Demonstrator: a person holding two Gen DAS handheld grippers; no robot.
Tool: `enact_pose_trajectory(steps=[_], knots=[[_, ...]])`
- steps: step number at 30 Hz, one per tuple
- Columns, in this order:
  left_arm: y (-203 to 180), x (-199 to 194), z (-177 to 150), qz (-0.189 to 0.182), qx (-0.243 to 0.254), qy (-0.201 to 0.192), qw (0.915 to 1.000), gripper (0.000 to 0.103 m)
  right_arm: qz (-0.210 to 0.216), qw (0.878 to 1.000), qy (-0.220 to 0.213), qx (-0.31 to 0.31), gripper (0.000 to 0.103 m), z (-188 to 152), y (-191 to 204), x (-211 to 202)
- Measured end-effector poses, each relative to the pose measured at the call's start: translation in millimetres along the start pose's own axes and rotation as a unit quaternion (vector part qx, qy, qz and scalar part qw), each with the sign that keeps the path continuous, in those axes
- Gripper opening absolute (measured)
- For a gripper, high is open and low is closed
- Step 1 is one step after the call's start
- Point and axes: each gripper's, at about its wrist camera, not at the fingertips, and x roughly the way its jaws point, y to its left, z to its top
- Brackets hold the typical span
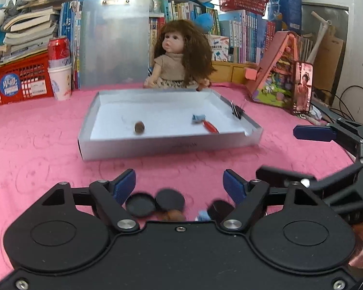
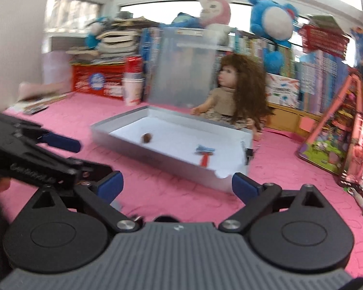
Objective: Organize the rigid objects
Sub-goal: 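Withdraw both tools from the tray toward the remaining items, then close right tool on the black binder clip while left tool closes on a brown nut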
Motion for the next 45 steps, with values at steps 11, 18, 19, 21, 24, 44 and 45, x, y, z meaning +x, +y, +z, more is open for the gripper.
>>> enact_pose_trajectory(steps=[11,18,19,21,24,44,45], knots=[[4.0,-10.0,-15.6,0.005,-0.011,0.019,0.9998,0.034,0.101,0.993,0.036,-0.039,0.095,-23.7,24.9,-1.5],[6.3,-4.2,-19.0,0.005,-0.019,0.032,0.9993,0.027,0.155,0.986,0.057,-0.022,0.082,-28.7,25.4,1.1],[6.4,-2.9,-19.8,0.005,-0.019,0.034,0.9992,0.027,0.16,0.985,0.06,-0.024,0.081,-29.2,25.9,1.9],[7.0,-0.4,-21.0,0.008,-0.02,0.036,0.9991,0.027,0.164,0.984,0.065,-0.029,0.081,-29.4,26.9,5.5],[7.5,2.8,-23.1,0.012,-0.024,0.04,0.9989,0.027,0.149,0.986,0.072,-0.037,0.081,-29.6,25.5,12.7],[10.1,-3.1,-27.1,0.008,-0.032,0.037,0.9988,0.022,0.124,0.988,0.091,0.001,0.04,-18.8,6.6,24.3],[9.9,-4.2,-27.3,0.012,-0.032,0.035,0.9988,0.022,0.117,0.989,0.09,0.007,0.04,-18.1,7.2,23.4]])
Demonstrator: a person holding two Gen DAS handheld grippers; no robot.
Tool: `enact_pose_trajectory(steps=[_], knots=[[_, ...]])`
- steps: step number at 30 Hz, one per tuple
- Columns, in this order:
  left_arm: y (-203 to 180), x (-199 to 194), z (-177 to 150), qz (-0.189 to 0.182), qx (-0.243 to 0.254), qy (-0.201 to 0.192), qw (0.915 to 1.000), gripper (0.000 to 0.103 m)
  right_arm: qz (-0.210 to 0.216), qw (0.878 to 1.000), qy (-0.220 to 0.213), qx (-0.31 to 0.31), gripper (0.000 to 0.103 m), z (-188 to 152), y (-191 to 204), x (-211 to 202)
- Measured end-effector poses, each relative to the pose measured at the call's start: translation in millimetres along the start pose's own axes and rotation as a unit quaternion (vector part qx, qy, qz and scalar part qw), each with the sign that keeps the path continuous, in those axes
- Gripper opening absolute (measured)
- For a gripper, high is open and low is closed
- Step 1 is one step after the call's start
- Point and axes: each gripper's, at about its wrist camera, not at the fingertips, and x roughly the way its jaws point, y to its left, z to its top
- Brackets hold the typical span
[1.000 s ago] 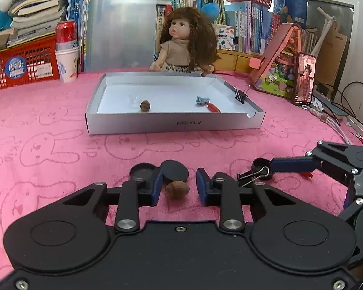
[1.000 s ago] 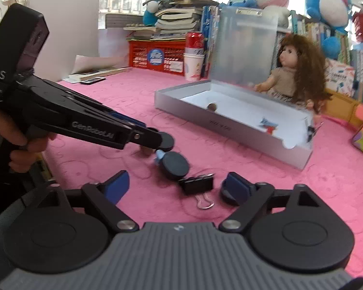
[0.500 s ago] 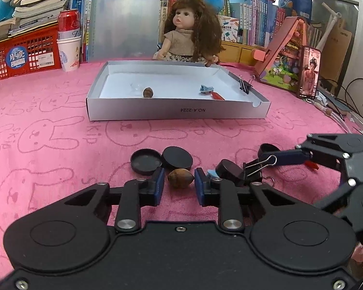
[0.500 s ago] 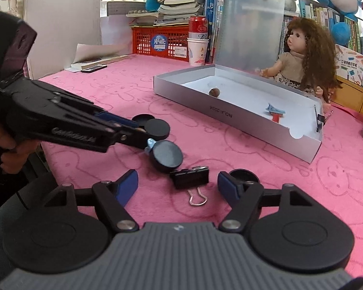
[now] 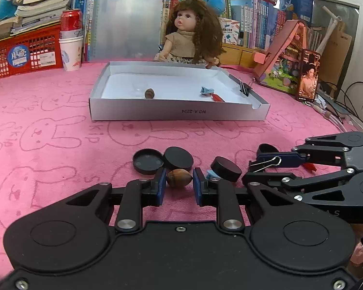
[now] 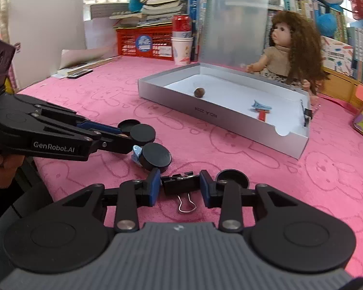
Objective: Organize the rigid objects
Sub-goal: 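Close right tool on the black binder clip while left tool closes on a brown nut, then carry the binder clip with right tool while left tool carries the nut into the tray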
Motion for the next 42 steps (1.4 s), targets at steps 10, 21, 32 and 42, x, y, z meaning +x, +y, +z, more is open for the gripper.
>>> enact_pose_trajectory(steps=[10,21,32,42], knots=[[-10.2,0.1,-10.5,0.028,0.009,-0.013,0.9995,0.023,-0.073,0.996,-0.015,0.058,0.042,-5.8,14.7,-4.5],[-12.3,1.2,-13.4,0.036,0.012,-0.023,0.999,0.022,-0.066,0.996,-0.019,0.05,0.056,-12.2,18.2,-3.1],[-13.2,-10.3,-1.4,0.036,0.001,-0.034,0.9988,0.022,-0.095,0.992,-0.024,0.076,0.039,1.3,20.3,-9.2],[-4.0,-8.2,34.5,0.037,-0.012,-0.055,0.9977,0.022,-0.127,0.981,-0.044,0.139,0.039,26.4,-6.1,-14.0]])
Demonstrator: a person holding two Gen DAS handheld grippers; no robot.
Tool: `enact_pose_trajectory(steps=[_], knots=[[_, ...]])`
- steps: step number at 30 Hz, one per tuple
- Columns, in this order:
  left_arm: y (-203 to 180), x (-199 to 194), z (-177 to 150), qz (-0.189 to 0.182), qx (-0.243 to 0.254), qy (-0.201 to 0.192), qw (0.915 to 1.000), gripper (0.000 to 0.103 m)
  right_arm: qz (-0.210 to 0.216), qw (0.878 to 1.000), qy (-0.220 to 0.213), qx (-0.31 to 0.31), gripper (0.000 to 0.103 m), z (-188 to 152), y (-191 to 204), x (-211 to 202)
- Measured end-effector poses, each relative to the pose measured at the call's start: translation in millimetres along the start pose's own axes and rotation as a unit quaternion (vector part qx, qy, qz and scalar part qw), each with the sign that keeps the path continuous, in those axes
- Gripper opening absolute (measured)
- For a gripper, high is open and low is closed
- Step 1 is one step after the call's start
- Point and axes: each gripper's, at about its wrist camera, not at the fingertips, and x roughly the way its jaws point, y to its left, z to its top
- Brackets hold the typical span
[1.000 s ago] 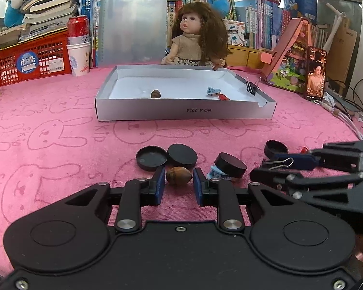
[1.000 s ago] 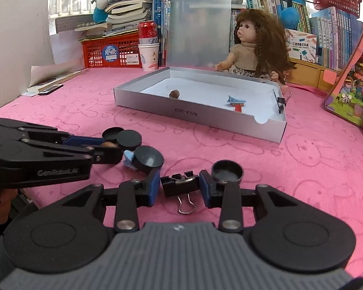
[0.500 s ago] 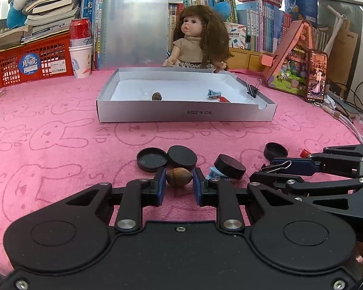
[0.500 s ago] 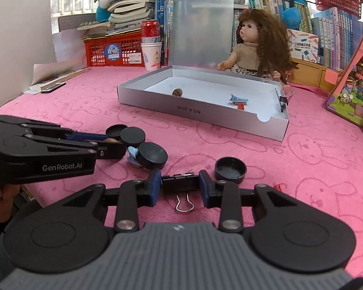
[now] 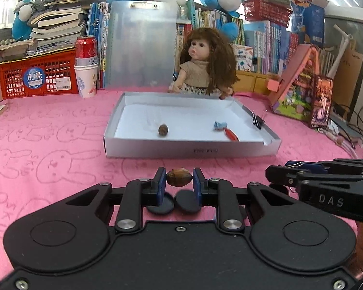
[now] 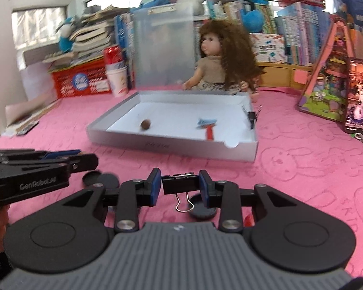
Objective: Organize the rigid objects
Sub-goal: 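Carry the binder clip with right tool while left tool carries the nut into the tray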
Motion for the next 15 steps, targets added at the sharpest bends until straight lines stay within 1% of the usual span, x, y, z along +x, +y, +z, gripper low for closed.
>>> enact_pose_trajectory(steps=[8,15], knots=[[3.2,20.2,19.0,0.002,-0.008,0.002,1.0,0.022,-0.026,0.999,-0.014,0.02,0.039,19.0,-9.8,13.2],[5.6,42.5,28.6,0.005,-0.01,0.013,0.9999,0.022,-0.035,0.999,-0.016,0.031,0.039,26.8,-14.8,30.3]])
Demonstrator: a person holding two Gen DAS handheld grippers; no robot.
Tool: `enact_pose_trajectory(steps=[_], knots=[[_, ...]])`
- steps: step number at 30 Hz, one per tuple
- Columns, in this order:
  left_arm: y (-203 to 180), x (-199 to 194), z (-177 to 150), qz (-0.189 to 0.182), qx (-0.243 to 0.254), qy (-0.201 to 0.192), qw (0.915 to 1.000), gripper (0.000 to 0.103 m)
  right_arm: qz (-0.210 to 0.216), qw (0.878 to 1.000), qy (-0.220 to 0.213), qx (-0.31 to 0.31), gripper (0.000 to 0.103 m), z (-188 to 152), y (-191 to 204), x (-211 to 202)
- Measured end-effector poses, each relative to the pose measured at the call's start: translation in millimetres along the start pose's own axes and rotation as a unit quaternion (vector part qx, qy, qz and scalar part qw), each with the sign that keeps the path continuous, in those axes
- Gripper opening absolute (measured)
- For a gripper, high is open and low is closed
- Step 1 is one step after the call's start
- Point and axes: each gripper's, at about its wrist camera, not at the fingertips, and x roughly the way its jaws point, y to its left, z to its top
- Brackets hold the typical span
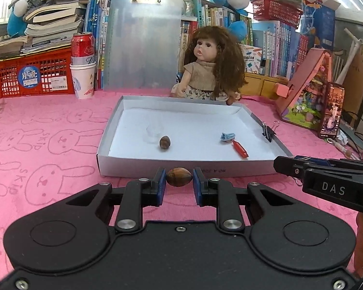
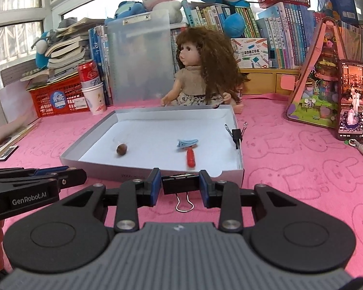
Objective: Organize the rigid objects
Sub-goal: 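Carry the binder clip with right tool while left tool carries the nut into the tray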
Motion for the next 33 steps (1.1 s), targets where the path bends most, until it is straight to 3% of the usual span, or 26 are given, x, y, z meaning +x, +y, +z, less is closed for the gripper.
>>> enact_pose_trajectory(steps=[12,23,33], knots=[[13.1,35.4,20.4,-0.022,-0.041,0.014,0.9988,0.022,-0.016,0.999,0.014,0.034,0.039,10.3,-9.9,30.7],[18.2,69.3,37.5,-0.01,-0.046,0.02,0.9987,0.022,-0.024,0.998,0.018,0.055,0.039,28.8,-18.5,58.5],[24.4,106.3,38.1,0.002,-0.042,0.056,0.9975,0.022,-0.029,0.996,0.051,0.064,0.039,28.3,-22.9,83.9]])
